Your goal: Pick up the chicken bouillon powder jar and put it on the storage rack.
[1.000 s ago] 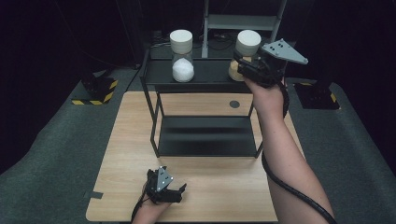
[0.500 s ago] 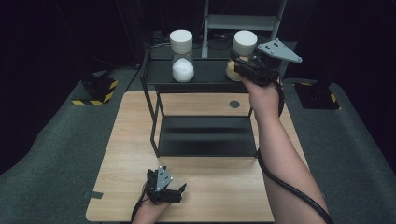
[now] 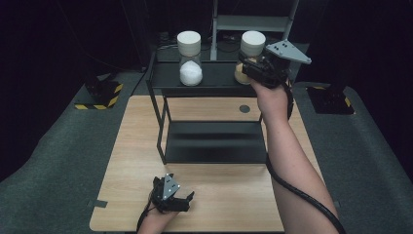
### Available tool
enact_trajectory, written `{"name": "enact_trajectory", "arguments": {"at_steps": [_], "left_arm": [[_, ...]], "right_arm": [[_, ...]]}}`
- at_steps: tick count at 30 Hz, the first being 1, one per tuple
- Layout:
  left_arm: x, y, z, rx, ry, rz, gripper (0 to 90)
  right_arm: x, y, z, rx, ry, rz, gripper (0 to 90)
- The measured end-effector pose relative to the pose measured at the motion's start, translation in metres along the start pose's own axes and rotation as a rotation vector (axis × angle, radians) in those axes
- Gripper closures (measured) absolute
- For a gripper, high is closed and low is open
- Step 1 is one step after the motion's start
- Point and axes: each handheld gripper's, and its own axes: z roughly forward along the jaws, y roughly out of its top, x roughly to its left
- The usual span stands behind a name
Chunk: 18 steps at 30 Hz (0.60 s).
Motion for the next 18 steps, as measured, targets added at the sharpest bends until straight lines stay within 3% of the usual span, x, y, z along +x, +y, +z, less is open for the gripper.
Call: {"name": "enact_trajectory", "arguments": {"at_steps": [18], "left_arm": [[-0.0008, -0.0003, -0.0002, -0.001, 0.001, 0.004, 1.3]], "right_arm": [[0.0000, -0.0069, 0.0082, -0.020, -0.008, 0.011, 34.0]]}}
